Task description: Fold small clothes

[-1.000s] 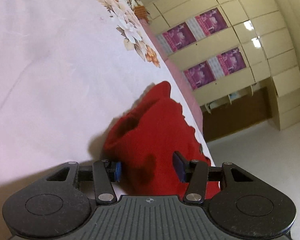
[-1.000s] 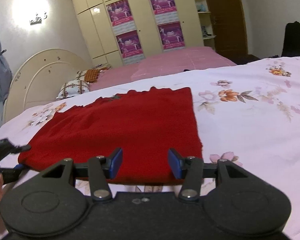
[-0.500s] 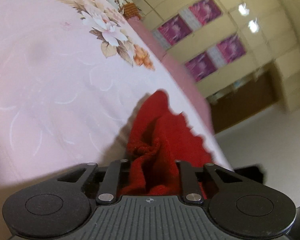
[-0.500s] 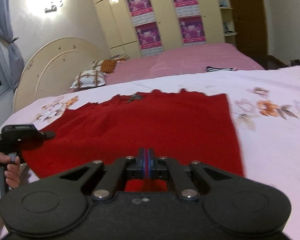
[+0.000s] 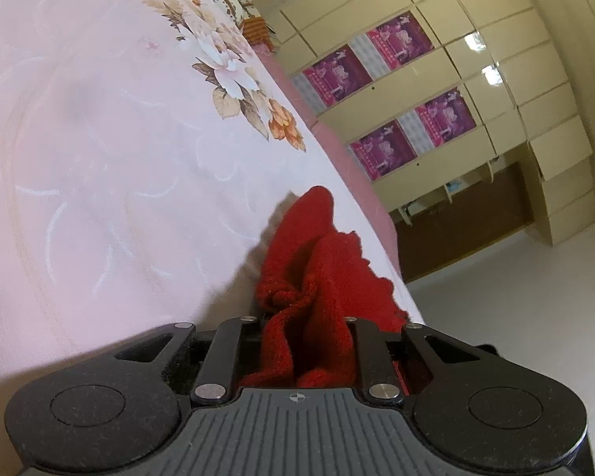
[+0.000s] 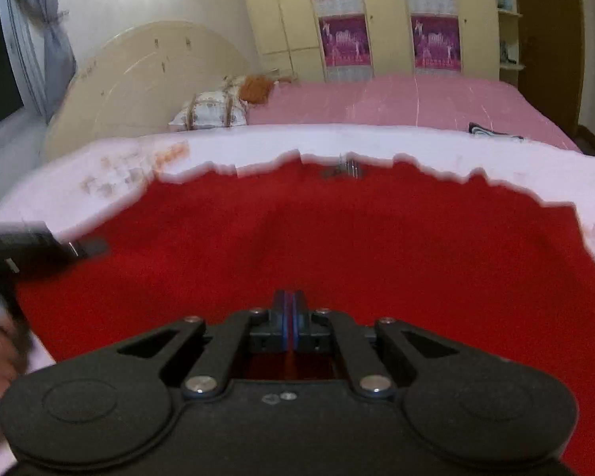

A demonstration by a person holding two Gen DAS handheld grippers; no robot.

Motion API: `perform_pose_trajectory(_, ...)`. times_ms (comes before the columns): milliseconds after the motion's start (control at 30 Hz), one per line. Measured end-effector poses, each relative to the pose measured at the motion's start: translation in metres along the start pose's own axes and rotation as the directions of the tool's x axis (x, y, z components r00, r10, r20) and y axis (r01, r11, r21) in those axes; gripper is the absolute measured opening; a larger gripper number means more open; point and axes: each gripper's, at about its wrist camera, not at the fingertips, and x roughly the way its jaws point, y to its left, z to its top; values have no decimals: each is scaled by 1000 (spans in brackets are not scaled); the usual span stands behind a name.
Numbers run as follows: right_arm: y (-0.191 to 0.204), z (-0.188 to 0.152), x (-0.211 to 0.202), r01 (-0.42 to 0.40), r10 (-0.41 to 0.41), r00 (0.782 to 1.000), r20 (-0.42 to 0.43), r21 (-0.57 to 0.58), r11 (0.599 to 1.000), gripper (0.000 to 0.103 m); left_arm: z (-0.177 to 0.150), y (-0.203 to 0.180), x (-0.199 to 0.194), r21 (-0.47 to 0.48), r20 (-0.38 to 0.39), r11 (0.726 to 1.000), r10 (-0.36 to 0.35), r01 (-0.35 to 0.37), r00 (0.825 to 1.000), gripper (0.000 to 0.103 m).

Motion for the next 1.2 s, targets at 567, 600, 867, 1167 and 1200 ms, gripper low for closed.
perform_pose_trajectory(567,-61,1,-31,-100,90,995,45,368,924,26,-89,-199,60,298,-295,915,-182,271,938,17)
perform_pose_trajectory(600,-85,-5,-51,-114,79,992,97,455,883,32,-105,-202,71,308,-330,913,-164,270,930,17)
perform_pose_trajectory(867,-198,-53,-122,-306,181,952,247,759,574,77,-144,-221,78,290,-440,887,-211,360,873,64)
perform_pose_trajectory(1167,-173,-50,-106,-348,285,934,216,729,589,74,-48,-163,43,338,-236,929,-72,152,969,69)
perform_pose_trajectory(1200,-174,-47,-100,-343,287,935,206,728,594,71,-47,-156,46,330,-238,935,-48,127,970,69)
